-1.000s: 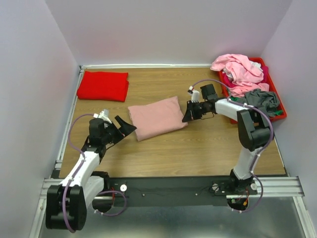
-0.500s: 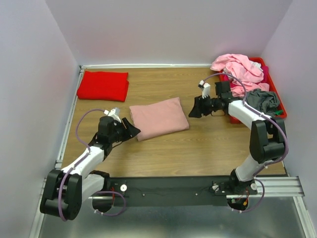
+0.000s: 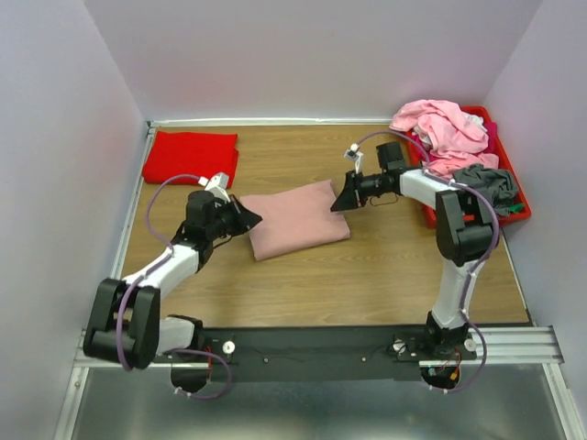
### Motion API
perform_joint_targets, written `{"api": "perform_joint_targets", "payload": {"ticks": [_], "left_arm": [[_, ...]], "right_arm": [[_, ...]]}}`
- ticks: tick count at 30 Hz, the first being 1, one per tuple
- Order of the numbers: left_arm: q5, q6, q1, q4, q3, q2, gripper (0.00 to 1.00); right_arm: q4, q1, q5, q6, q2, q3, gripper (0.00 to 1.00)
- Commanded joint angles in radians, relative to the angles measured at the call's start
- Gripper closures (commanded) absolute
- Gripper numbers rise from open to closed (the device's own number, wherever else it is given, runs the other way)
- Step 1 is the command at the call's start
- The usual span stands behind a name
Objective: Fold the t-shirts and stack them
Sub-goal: Fold the tshirt
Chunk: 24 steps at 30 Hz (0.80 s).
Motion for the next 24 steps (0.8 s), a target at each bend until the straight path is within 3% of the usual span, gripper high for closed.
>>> {"api": "perform_joint_targets", "payload": {"ticks": [1,4,14,19,24], "left_arm": [[0.158,0.026,-0.010,0.079,0.030,0.131,1.00],[0.164,0.029,-0.012,0.090,-0.004,0.219,1.00],[0.038,-0.037,-0.012,0.061,-0.125,0.285,1.00],[0.014,-0.002,-0.010,0.010,-0.090,0.239,1.00],[-0.032,0.069,-0.010,-0.157,0.027,0.034,0.99]], "right_arm": [[-0.011,0.028,-0.077,0.078,0.112,0.058,0.75],[-0.014,0.026,-0.026,0.102,0.163,0.062,0.74],[-0.014,0.023,0.219,0.174,0.210,0.065,0.72],[-0.019,0.017,0.192,0.141,0.194,0.068,0.71],[-0.046,0.008,0.063,0.032,0.094,0.107,0.68]]}}
